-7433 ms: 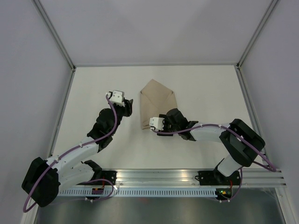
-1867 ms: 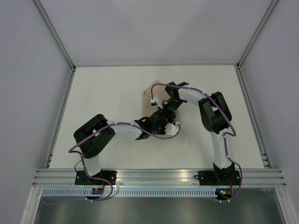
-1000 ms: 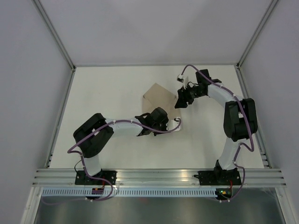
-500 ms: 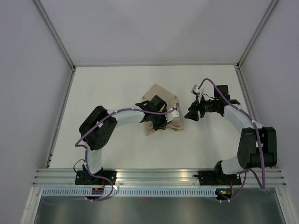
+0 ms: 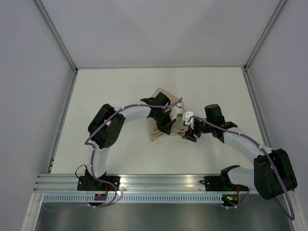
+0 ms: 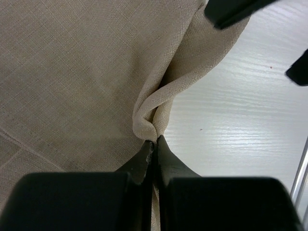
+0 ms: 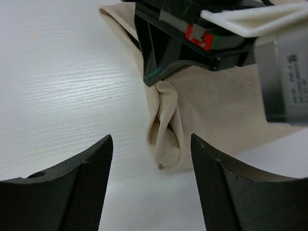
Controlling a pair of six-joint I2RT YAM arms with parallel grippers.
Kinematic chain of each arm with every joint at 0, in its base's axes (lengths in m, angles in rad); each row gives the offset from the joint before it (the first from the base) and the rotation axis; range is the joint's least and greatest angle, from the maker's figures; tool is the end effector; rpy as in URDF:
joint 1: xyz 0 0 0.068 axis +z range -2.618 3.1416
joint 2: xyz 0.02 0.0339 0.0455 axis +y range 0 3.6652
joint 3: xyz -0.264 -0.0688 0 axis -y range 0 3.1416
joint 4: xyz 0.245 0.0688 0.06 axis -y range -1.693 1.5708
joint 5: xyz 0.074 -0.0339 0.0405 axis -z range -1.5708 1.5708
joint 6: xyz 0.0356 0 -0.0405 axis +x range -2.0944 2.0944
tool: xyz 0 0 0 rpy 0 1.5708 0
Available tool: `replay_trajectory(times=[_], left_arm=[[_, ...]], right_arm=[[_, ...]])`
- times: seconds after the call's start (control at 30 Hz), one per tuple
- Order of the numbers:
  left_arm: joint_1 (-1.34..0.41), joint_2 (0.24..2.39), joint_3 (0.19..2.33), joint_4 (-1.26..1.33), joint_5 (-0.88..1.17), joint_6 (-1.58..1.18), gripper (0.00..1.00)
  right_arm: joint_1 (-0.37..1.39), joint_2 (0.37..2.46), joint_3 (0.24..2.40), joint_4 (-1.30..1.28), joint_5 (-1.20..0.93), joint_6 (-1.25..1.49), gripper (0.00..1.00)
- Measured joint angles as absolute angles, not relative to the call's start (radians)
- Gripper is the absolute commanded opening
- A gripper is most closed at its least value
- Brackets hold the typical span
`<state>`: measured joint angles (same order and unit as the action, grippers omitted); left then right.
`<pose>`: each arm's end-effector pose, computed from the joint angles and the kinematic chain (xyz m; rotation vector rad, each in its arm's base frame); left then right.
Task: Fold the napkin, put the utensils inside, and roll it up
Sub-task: Roll the napkin with the utensil
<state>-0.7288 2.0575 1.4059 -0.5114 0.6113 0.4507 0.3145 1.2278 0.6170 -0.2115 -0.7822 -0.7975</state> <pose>0.2964 -0.2920 0.1513 1.6373 2.1320 -0.9151 0.2146 0.0962 0.1980 -1.4397 1.6529 0.6631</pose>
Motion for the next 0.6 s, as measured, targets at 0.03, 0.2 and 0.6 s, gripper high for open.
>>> replay_trajectory(times=[0.03, 0.2, 0.6], left_arm=[[-0.728, 2.063, 1.412, -0.523, 0.62, 0.449, 0.02], [-0.726, 2.093, 1.451, -0.571, 0.663, 0.441, 0.02], [-0.713, 2.122, 1.478, -0.605, 0.713, 0.436, 0.02]], right_arm=[[0.335, 1.228, 0.603, -0.191, -0.762, -0.805, 0.72], [0.404, 1.233, 0.57, -0.115, -0.687, -0.837, 0.74], [0.601, 1.382, 0.562, -0.008, -0.511, -0.941, 0.74]])
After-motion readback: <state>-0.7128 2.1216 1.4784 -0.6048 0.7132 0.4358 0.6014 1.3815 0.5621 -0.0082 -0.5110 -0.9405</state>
